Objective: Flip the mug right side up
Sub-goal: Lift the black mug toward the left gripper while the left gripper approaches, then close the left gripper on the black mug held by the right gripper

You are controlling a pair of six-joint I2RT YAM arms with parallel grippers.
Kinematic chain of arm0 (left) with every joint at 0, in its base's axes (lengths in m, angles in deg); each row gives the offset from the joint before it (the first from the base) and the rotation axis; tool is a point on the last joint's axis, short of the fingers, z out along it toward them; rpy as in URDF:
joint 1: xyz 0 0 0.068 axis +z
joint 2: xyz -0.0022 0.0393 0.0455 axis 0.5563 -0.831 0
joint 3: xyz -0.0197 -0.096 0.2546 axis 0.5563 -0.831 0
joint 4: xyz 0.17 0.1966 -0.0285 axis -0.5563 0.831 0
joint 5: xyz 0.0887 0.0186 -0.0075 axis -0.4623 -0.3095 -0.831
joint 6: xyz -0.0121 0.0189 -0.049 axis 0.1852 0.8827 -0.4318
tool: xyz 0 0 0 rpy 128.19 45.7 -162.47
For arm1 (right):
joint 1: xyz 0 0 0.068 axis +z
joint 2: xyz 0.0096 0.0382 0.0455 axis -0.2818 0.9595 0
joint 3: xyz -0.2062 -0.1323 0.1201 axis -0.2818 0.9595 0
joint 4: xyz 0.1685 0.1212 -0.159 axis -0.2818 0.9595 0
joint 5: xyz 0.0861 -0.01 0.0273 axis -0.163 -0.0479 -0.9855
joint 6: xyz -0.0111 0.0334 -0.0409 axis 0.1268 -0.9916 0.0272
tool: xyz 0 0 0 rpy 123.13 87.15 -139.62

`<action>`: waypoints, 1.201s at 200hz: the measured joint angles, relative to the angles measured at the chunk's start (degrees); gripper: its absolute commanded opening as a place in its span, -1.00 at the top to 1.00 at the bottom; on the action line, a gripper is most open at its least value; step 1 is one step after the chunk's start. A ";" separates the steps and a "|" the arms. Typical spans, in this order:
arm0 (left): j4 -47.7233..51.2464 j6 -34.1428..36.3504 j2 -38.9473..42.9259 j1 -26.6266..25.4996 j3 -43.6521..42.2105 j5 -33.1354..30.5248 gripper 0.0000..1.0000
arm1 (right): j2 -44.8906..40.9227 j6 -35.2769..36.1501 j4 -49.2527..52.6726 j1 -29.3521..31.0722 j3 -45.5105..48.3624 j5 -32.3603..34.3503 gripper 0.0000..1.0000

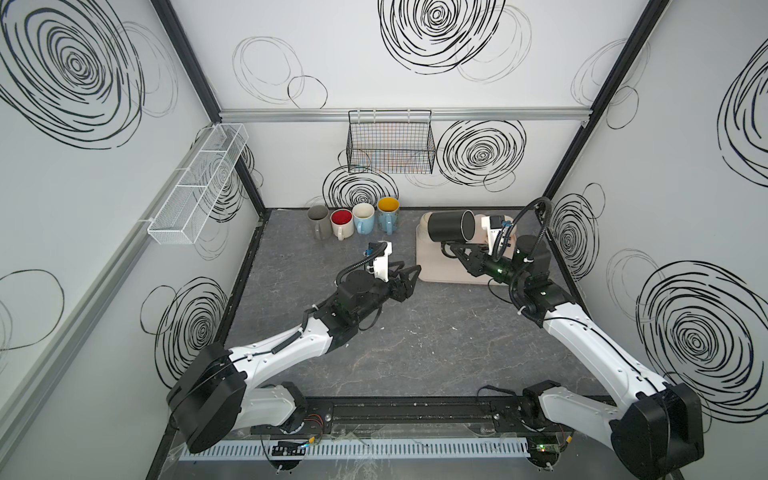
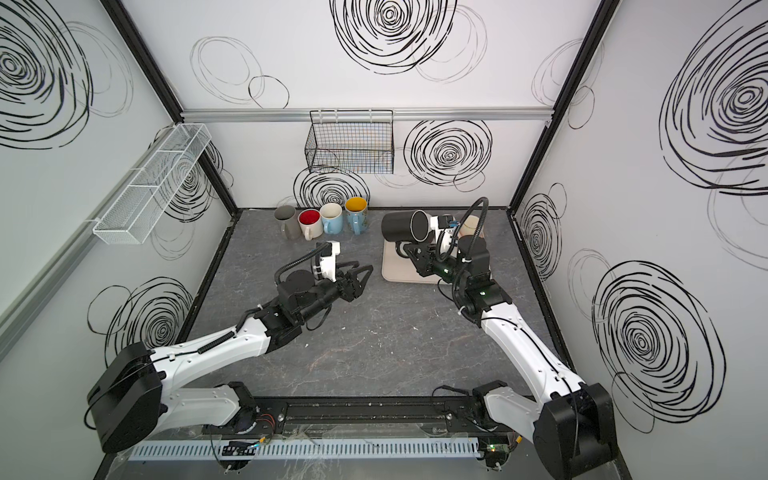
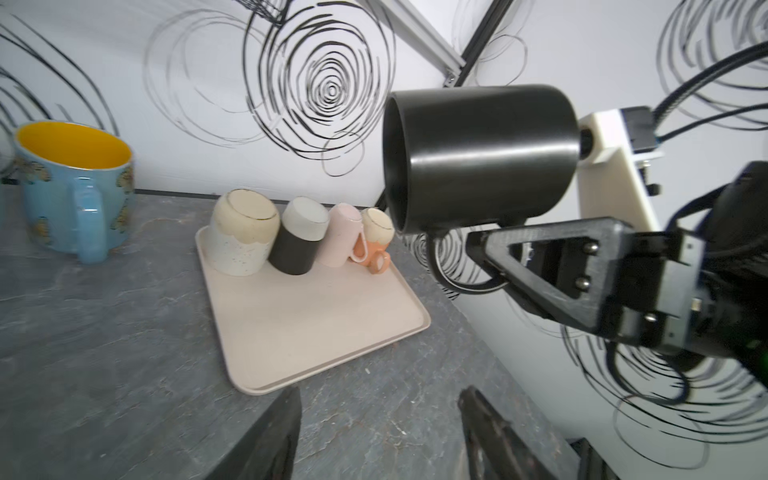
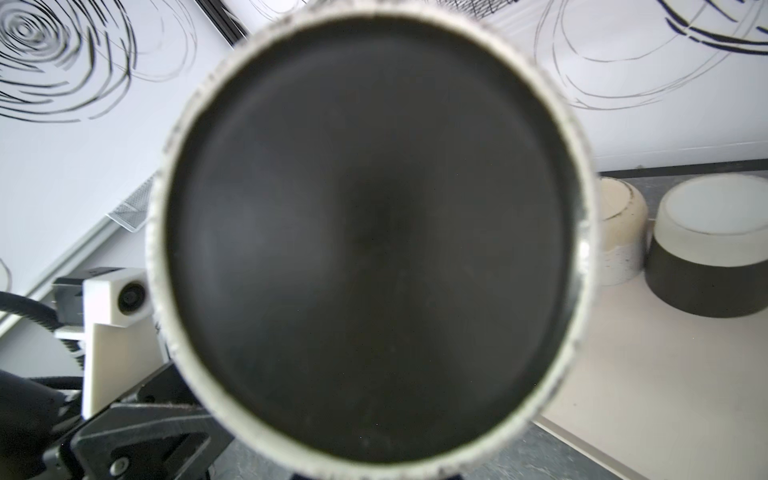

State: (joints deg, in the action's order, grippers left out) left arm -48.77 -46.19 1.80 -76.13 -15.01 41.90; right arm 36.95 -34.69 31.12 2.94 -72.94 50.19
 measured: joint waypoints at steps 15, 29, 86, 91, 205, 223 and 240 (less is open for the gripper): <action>-4.13 -1.92 -0.87 0.98 -0.07 2.93 -0.27 | 0.00 -2.71 -3.02 0.00 0.61 -1.68 1.00; -7.30 -3.37 -1.75 1.64 -0.07 4.92 -0.27 | 0.04 -5.25 -5.49 0.00 1.14 -3.10 1.00; -15.41 -8.74 -5.73 4.28 -0.04 11.80 -0.26 | 1.55 -13.75 -15.37 0.00 1.97 -8.50 1.00; -16.20 -9.29 -6.01 4.46 -0.04 12.33 -0.26 | 1.81 -14.34 -16.22 0.00 1.99 -9.09 1.00; -22.58 -17.59 -12.24 5.99 3.78 17.44 0.03 | 5.73 -16.52 -20.87 3.85 1.95 -17.70 1.00; -22.73 -18.60 -12.68 5.99 4.31 17.94 0.03 | 5.90 -16.46 -20.98 4.31 1.92 -17.59 1.00; -23.67 -19.85 -13.18 5.99 4.52 18.97 0.05 | 5.92 -16.33 -21.33 4.70 1.90 -17.57 1.00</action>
State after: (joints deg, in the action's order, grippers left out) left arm -72.44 -66.04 -11.38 -70.14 -10.48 60.87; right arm 42.87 -51.01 9.78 7.64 -71.04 32.62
